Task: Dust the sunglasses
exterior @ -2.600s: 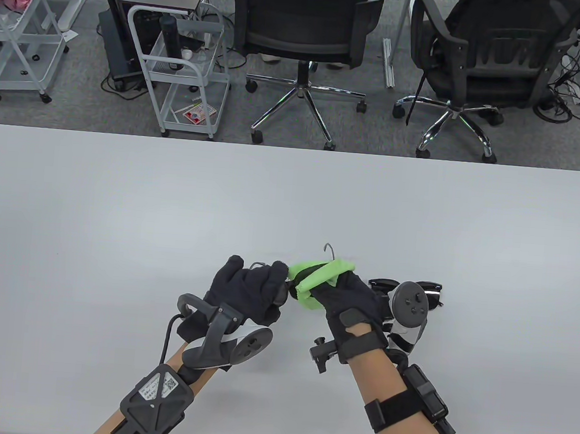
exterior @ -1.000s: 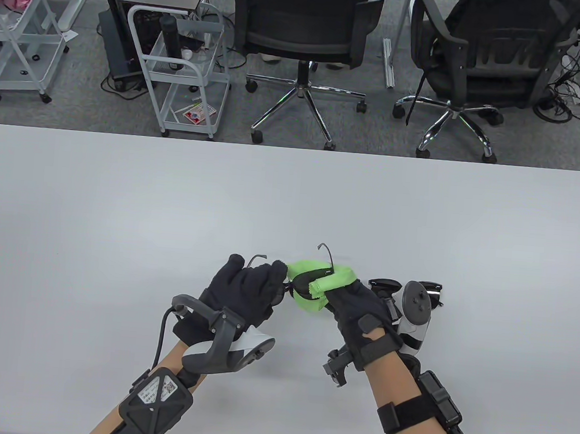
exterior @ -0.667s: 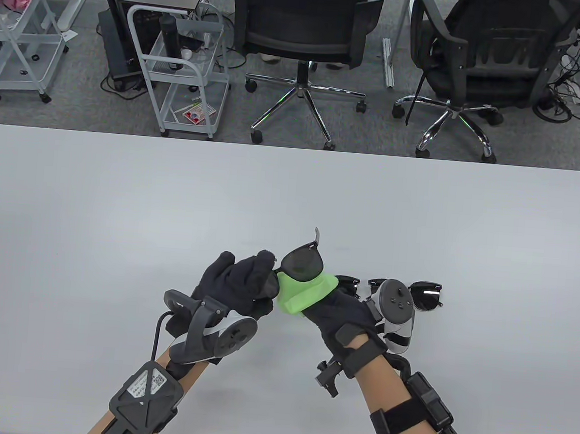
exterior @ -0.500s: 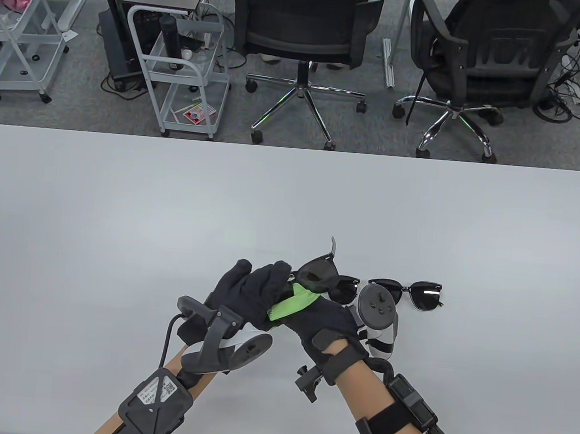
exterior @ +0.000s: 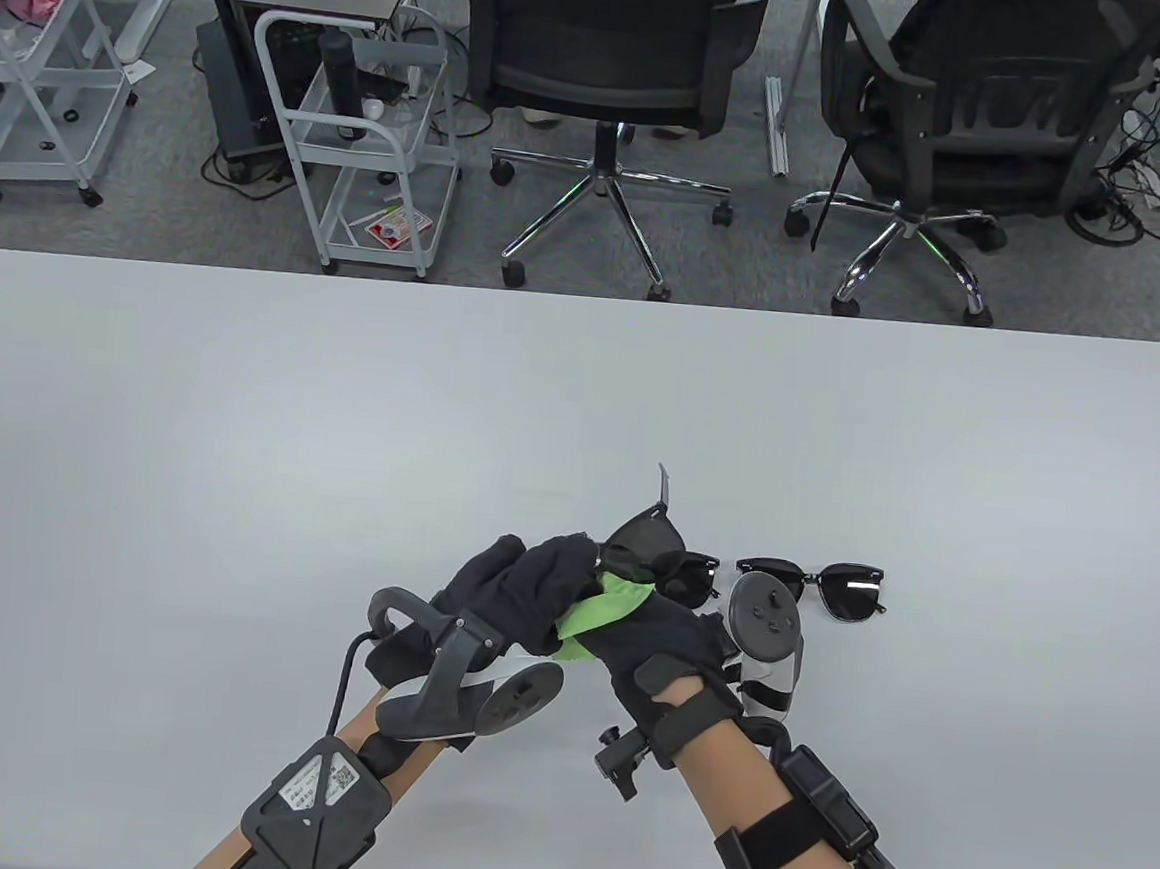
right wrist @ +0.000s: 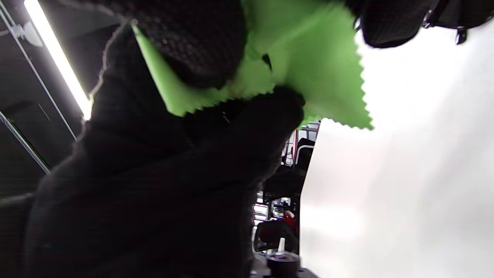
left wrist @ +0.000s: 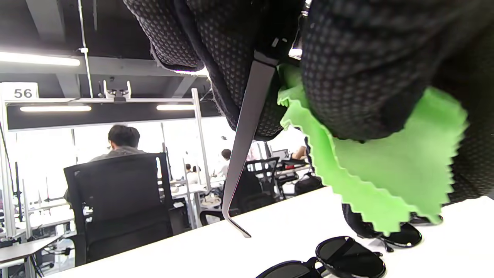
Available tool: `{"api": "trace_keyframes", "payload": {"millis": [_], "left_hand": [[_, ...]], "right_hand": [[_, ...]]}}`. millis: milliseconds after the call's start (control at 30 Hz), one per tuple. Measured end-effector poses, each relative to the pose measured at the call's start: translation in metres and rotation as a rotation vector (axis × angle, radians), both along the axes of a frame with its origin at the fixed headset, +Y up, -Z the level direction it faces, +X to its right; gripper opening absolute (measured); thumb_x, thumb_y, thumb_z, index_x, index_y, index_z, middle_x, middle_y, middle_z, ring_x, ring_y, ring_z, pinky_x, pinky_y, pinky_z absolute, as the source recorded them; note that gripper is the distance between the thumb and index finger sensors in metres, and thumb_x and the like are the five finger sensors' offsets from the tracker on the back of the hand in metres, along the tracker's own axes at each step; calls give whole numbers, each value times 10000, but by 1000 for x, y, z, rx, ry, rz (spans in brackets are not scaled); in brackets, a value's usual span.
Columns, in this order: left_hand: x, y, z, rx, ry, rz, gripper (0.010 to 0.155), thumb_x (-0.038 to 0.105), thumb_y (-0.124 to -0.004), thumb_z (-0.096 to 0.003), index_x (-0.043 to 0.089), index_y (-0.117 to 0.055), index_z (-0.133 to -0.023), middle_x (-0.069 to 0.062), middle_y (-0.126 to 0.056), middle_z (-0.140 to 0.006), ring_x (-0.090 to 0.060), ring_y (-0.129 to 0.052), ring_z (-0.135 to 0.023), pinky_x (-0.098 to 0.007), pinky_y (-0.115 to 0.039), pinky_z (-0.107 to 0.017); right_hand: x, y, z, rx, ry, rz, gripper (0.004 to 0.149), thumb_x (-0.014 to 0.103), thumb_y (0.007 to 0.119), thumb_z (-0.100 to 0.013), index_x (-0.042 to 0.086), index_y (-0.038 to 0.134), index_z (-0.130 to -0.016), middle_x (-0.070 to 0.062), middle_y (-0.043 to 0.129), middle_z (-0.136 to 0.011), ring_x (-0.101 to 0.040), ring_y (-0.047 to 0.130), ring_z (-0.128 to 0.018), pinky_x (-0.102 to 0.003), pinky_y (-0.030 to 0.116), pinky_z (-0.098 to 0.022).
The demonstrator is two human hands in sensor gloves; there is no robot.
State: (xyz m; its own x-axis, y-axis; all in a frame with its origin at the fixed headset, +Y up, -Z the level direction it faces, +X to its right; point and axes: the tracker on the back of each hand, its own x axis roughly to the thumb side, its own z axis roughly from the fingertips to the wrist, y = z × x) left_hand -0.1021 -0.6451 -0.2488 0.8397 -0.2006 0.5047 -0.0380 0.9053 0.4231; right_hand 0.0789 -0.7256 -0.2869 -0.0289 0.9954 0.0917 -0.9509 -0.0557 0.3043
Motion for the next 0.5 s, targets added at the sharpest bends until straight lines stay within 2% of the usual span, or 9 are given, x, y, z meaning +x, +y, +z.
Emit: {"api": "trace_keyframes", "payload": {"millis": [100,200,267,367,500], "left_hand": [[2,1,1,31,-7,-3,950,505,-992,-212,285,-565,-1032,94,-805,-961,54,-1125,-656,-274,-807,-700],[1,2,1,22,-16,16,951,512,-986,-207,284,-570,-1031,97,-813,-954,62,-1128,-641,-269,-813,-696],[0,4,1,9,-17,37,957,522,-979,-198,277,-577,-1031,93,-821,-950,71,-1132,-622,-261,-821,-690],[-2,7,1,10,-18,39,958,521,-980,-193,282,-580,-1030,98,-824,-949,70,-1131,-617,-262,-820,-690],[-7,5,0,18,-12,13,951,522,-987,-191,306,-586,-1026,113,-828,-946,76,-1130,-623,-262,-820,-692]], "right_hand": [[-1,7,2,54,-99,75,410,279,958,-353,144,876,-731,-44,997,-690,-292,1025,-622,-584,734,-570],[-1,7,3,63,-159,61,391,368,985,-352,163,912,-677,-26,1031,-621,-257,1058,-555,-564,762,-557],[1,6,3,77,-133,38,403,445,910,-400,154,924,-679,-31,1037,-611,-257,1060,-542,-564,759,-561],[1,6,2,67,-75,-7,429,452,822,-441,138,912,-719,-49,1021,-655,-278,1040,-585,-581,735,-577],[1,2,-2,-23,103,-46,446,304,841,-441,107,850,-841,-105,951,-812,-358,970,-731,-642,673,-582]]}}
